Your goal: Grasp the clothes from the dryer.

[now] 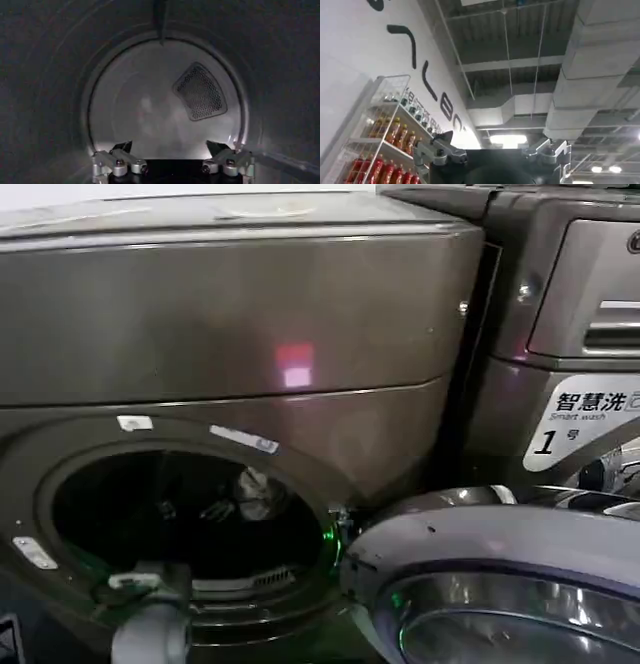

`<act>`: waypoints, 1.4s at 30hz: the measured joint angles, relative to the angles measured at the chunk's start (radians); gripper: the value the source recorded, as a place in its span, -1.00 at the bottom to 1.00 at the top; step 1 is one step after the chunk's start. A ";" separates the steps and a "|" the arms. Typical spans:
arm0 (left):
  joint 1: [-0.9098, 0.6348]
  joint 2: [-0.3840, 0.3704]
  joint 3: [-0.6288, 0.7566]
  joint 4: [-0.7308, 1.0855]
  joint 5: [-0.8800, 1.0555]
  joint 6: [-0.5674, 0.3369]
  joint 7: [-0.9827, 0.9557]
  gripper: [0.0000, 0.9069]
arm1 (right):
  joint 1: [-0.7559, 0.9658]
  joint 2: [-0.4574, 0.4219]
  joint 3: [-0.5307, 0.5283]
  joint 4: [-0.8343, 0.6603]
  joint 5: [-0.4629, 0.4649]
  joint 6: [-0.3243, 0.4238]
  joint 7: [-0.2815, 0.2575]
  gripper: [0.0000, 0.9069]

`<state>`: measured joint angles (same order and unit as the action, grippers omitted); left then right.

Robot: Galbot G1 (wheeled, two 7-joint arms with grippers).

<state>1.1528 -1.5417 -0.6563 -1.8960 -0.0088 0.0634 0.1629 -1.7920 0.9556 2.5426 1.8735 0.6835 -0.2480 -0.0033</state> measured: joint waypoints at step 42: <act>-1.053 0.165 0.386 1.354 0.587 -0.192 0.602 1.00 | -0.007 0.020 0.001 0.031 -0.028 -0.016 -0.009 1.00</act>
<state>0.1002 -1.3768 -0.2704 -0.5425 0.5781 -0.1288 0.7647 -1.7993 0.9754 2.5436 1.9043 0.6550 -0.2638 -0.0125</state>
